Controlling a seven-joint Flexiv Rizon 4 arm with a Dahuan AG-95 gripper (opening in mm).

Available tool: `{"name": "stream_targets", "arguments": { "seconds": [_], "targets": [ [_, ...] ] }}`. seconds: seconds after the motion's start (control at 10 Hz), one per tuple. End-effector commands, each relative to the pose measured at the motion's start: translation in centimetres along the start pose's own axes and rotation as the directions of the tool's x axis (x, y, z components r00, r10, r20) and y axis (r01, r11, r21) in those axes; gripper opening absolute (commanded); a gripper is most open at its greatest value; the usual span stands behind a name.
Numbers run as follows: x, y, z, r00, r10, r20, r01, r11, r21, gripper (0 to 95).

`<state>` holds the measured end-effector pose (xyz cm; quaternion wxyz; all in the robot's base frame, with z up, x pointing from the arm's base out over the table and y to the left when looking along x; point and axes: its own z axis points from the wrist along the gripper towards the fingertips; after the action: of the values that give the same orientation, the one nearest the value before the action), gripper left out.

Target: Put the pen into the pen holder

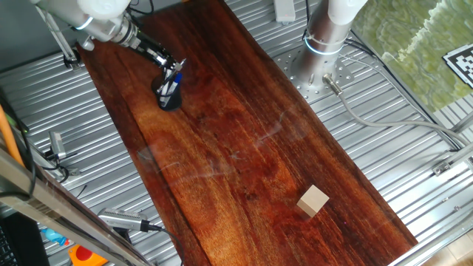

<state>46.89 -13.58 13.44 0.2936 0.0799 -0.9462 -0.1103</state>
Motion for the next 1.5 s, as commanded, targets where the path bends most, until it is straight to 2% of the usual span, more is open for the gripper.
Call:
{"name": "stream_targets", "arguments": {
  "seconds": [0.1,0.7,0.8,1.2,1.4,1.5],
  "targets": [
    [0.0,0.0,0.1,1.0,-0.01,-0.001,0.01,1.0,0.001,0.0],
    [-0.5,0.2,0.2,1.0,-0.012,0.004,0.012,1.0,0.011,0.0],
    [-0.5,0.2,0.2,1.0,-0.021,0.008,0.021,1.0,0.011,19.0],
    [-0.4,0.2,-0.1,1.0,-0.009,0.014,0.009,1.0,0.024,19.0],
    [-0.4,0.2,-0.8,0.999,-0.015,0.041,0.014,0.999,0.032,19.0],
    [-0.7,0.1,-1.7,0.998,-0.017,0.053,0.015,0.999,0.038,19.0]
  ]
}}
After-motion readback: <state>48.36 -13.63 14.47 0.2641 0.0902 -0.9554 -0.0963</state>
